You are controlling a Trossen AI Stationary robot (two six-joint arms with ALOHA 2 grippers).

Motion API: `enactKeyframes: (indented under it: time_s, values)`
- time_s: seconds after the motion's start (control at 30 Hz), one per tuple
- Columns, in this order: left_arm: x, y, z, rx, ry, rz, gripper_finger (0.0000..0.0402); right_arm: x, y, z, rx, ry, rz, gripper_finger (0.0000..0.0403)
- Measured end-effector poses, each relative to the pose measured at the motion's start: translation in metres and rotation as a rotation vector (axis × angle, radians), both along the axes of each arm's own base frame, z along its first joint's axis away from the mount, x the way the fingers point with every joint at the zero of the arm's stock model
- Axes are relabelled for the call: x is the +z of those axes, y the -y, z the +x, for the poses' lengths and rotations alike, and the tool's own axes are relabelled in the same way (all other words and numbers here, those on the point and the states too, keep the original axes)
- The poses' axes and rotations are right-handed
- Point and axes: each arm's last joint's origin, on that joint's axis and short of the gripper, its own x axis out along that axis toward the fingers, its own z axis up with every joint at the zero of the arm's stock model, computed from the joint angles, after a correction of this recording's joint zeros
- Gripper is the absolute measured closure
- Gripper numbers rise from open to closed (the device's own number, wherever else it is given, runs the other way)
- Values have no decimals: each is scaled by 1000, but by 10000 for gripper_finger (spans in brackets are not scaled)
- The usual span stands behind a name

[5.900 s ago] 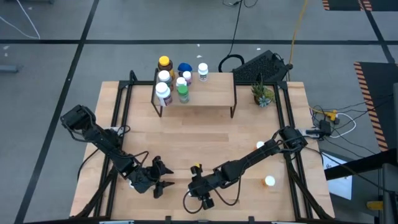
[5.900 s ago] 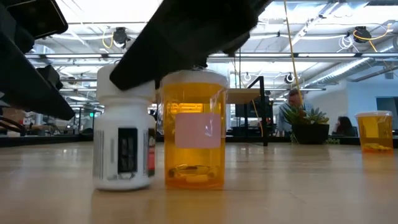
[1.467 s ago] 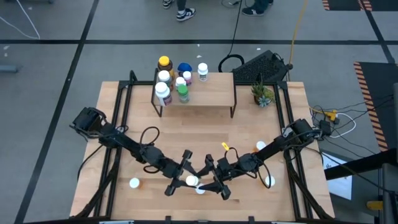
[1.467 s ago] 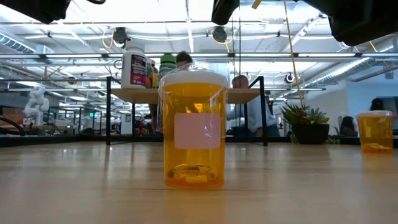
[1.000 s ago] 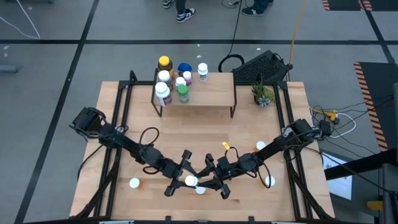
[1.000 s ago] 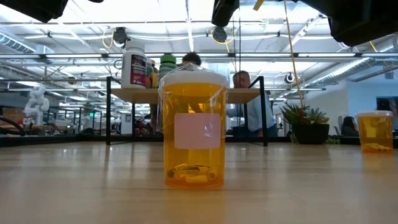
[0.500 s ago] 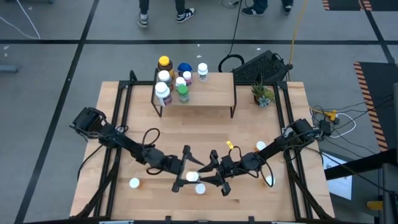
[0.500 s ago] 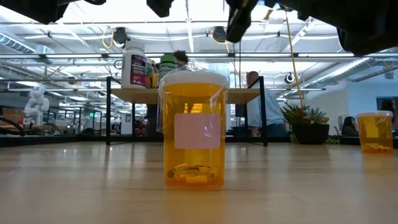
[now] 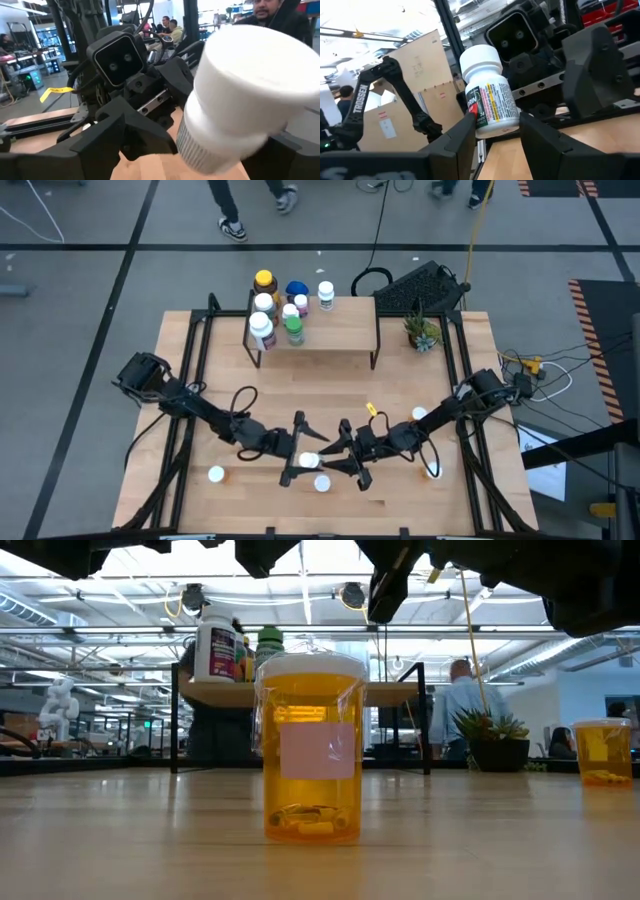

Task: Pick and place medicine bottles onto shelf by color
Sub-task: Put the white small medicine bottle on the shelf, aligned with the white small medicine bottle

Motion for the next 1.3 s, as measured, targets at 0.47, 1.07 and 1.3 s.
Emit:
enactKeyframes:
  time_s: [0.47, 1.07, 1.3]
  values:
    - [2, 1, 0, -64, 14, 27, 183, 5, 16, 17, 121, -41, 120, 247]
    - [8, 3, -1, -74, 85, 104, 224, 26, 12, 31, 138, 54, 216, 171]
    - [6, 3, -1, -77, 76, 91, 222, 24, 11, 31, 131, 45, 191, 179]
